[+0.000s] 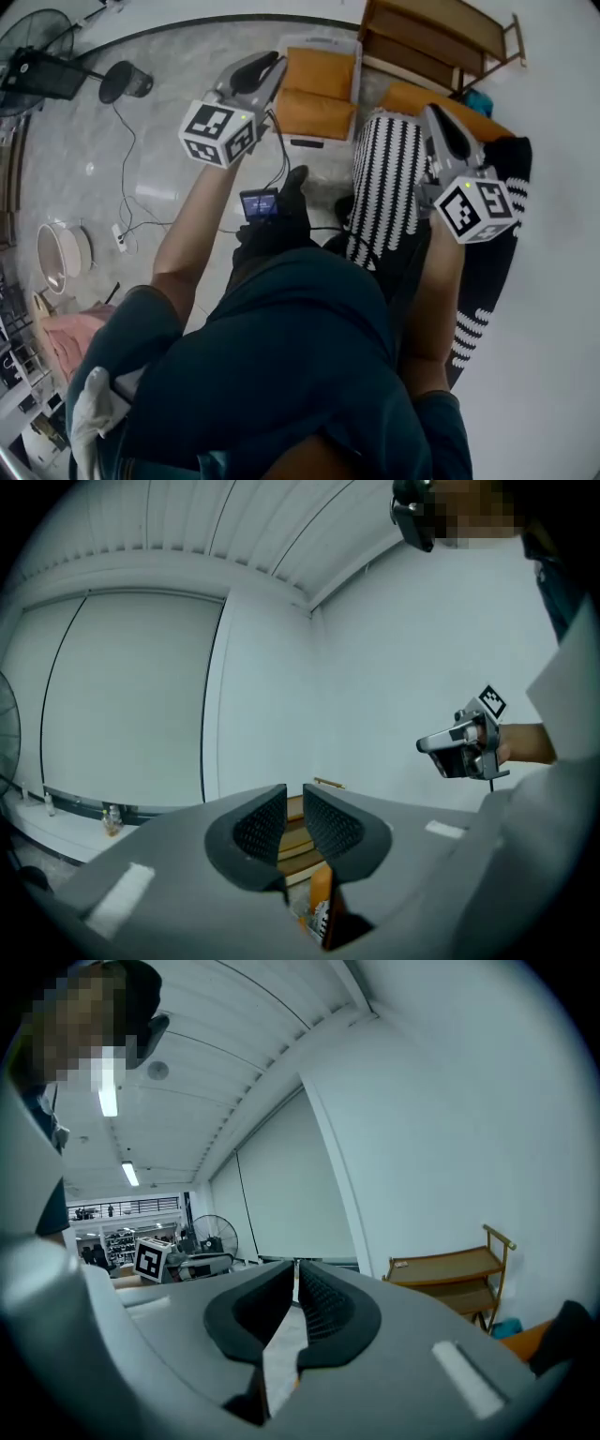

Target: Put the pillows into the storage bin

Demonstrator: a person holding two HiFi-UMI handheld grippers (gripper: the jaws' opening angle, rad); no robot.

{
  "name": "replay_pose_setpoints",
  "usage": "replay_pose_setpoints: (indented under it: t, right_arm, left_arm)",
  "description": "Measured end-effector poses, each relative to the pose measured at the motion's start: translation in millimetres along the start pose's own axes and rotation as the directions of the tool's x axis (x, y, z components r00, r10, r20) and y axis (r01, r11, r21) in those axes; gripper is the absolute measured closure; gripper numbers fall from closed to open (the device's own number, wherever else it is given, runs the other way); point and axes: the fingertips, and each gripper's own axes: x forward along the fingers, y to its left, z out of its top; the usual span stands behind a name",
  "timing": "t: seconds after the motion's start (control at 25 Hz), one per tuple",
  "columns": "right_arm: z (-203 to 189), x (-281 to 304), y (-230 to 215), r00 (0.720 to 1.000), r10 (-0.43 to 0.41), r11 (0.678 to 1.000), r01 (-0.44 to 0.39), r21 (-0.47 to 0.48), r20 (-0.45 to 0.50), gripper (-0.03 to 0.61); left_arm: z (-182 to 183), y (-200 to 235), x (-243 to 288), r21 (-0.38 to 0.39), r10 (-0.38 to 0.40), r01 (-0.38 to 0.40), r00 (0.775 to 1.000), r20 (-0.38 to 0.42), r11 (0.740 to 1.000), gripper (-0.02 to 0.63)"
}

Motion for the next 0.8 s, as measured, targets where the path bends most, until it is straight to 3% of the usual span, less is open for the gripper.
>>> replay_pose_setpoints:
  t: [0.4, 0.8]
  right_arm:
    - [20, -90, 31, 0.998, 0.024, 0.999, -0.022, -0.043, 0.058, 0.566]
    - [-5, -76, 51, 0.998, 0.061, 0.998, -0.061, -0.004, 0.019, 0.566]
  left_arm:
    - [44, -74, -76, 0.017, 0.044, -0.045, 0.996, 0.081, 0.999, 0.563]
    - [42, -54, -129, 0.001, 0.119, -0.119, 0.992, 0.052, 0.993, 0.563]
